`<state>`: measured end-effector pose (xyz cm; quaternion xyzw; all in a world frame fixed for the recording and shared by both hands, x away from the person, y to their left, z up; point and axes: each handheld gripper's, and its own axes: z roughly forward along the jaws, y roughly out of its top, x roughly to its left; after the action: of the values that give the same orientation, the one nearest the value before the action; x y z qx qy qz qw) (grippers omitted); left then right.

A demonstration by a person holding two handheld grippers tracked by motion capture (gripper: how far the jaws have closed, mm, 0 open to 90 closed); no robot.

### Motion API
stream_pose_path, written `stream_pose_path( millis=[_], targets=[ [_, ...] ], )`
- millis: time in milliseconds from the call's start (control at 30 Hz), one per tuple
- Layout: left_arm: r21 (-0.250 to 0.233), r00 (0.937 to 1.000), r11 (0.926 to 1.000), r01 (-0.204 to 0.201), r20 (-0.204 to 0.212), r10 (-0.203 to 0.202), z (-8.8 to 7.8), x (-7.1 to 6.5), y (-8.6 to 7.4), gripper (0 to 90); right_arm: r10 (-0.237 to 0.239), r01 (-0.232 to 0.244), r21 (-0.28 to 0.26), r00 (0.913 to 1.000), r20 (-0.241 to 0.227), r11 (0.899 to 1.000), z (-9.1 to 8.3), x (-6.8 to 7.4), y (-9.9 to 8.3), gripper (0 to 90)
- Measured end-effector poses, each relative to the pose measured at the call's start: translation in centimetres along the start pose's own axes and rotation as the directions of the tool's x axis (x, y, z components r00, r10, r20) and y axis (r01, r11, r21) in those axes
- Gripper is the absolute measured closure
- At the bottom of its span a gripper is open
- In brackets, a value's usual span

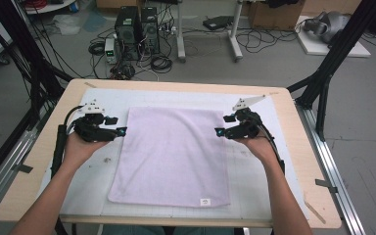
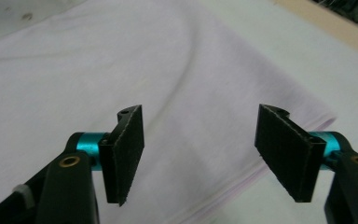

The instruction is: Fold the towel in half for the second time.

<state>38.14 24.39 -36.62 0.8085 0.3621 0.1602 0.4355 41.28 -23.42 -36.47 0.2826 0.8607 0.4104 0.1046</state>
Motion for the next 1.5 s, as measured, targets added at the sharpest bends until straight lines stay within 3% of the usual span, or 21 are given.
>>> stream_pose_path(
  millis=[133,200,267,333,433,533,667,767,833,900,967,1033,1100,1200,1333,1500],
  targets=[
    [0.031,0.9994,0.9992,0.027,-0.024,-0.026,1.7,1.7,0.2,42.2,0.015,-0.016,0.017,0.9993,0.035,1.000,1.0,-1.8,0.9,34.0],
    [0.017,0.9985,0.9988,0.047,-0.030,-0.046,2.3,2.2,0.0,43.8,0.043,-0.044,0.013,0.9975,0.055,0.999,1.5,-2.8,0.8,34.4],
    [0.054,0.9981,0.9970,0.056,-0.028,-0.054,3.5,2.7,-0.5,44.5,0.074,-0.075,0.006,0.9954,0.061,0.997,2.0,-3.5,0.5,34.9],
    [0.102,0.9982,0.9935,0.050,-0.037,-0.047,4.6,3.0,-1.0,44.4,0.076,-0.080,0.040,0.9926,0.094,0.996,2.7,-4.0,0.1,35.8],
    [0.092,0.9951,0.9923,0.084,-0.059,-0.079,5.5,3.6,-1.4,45.2,0.084,-0.091,0.060,0.9901,0.113,0.994,3.9,-4.3,-0.4,38.0],
    [0.061,0.9881,0.9885,0.138,-0.076,-0.134,6.1,4.4,-1.8,51.3,0.084,-0.095,0.080,0.9879,0.130,0.992,5.1,-4.4,-0.8,38.4],
    [0.047,0.9735,0.9779,0.204,-0.116,-0.197,6.5,5.2,-2.2,53.5,0.074,-0.093,0.105,0.9827,0.170,0.990,6.4,-4.5,-1.7,38.7],
    [0.042,0.9661,0.9741,0.222,-0.145,-0.214,6.8,5.5,-2.4,52.9,0.094,-0.120,0.121,0.9757,0.198,0.985,7.0,-5.0,-2.4,38.6],
    [0.046,0.9626,0.9701,0.239,-0.143,-0.230,7.1,5.7,-2.5,52.1,0.101,-0.127,0.125,0.9744,0.201,0.984,7.2,-5.3,-2.6,38.6],
    [0.061,0.9643,0.9685,0.242,-0.127,-0.233,7.7,5.6,-2.7,52.2,0.123,-0.147,0.120,0.9754,0.183,0.982,7.5,-5.4,-2.9,37.0],
    [0.105,0.9722,0.9718,0.211,-0.125,-0.198,8.6,5.0,-3.0,53.2,0.148,-0.168,0.113,0.9743,0.170,0.979,7.6,-5.5,-3.1,37.3],
    [0.120,0.9756,0.9790,0.164,-0.167,-0.143,8.8,4.4,-2.8,54.6,0.144,-0.165,0.116,0.9747,0.171,0.979,7.6,-5.4,-3.1,42.1],
    [0.128,0.9775,0.9813,0.144,-0.173,-0.121,8.8,4.2,-2.7,56.8,0.140,-0.160,0.122,0.9778,0.156,0.980,7.6,-5.2,-2.9,49.6],
    [0.136,0.9861,0.9860,0.097,-0.147,-0.076,9.0,3.5,-2.5,73.4,0.165,-0.179,0.105,0.9773,0.134,0.978,7.5,-5.2,-3.2,54.9],
    [0.121,0.9854,0.9831,0.137,-0.118,-0.123,9.0,3.8,-2.7,79.4,0.178,-0.188,0.090,0.9779,0.109,0.978,7.4,-5.3,-3.4,61.5],
    [0.112,0.9835,0.9809,0.159,-0.105,-0.147,8.9,4.0,-2.7,82.2,0.209,-0.212,0.078,0.9769,0.045,0.974,7.4,-5.6,-3.6,79.7]
  ],
)
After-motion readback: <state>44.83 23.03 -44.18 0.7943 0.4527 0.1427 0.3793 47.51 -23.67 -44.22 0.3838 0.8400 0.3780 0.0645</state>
